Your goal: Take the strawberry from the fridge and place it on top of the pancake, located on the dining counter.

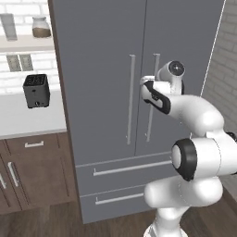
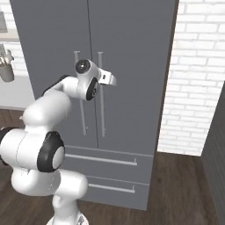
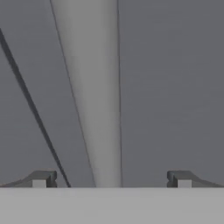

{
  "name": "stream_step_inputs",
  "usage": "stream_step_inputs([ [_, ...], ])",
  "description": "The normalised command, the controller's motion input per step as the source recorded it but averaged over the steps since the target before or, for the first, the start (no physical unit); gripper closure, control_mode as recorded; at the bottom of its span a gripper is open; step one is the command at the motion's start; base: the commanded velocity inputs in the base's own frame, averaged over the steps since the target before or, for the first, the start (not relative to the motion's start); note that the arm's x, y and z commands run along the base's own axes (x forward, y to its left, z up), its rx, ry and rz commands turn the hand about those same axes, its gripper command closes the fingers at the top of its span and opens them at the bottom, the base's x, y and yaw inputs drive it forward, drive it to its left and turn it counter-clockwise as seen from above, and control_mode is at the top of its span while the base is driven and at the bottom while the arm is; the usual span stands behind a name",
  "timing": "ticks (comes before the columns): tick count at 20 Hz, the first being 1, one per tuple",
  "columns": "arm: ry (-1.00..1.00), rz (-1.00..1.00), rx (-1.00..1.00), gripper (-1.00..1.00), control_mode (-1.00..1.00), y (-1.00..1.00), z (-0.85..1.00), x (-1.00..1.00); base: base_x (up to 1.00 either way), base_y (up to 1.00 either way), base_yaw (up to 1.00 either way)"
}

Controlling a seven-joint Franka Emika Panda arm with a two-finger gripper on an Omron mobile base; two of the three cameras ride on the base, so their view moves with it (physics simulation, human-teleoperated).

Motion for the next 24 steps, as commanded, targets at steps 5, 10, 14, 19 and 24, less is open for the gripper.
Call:
stream_step_inputs([
  [5,-0.09,0.0,0.0,-1.0,-1.0,-0.19,-0.06,0.34,0.0,0.0,0.0],
  [10,-0.06,0.0,0.0,-1.0,-1.0,0.0,-0.04,0.38,0.0,0.0,0.0],
  [14,-0.03,0.0,0.0,-1.0,-1.0,0.0,-0.04,0.4,0.0,0.0,0.0],
  [19,0.01,0.0,0.0,1.0,-1.0,0.0,0.0,0.15,0.0,0.0,0.0],
  [24,0.06,0.0,0.06,1.0,-1.0,-0.32,0.0,-0.37,0.0,0.0,0.0],
])
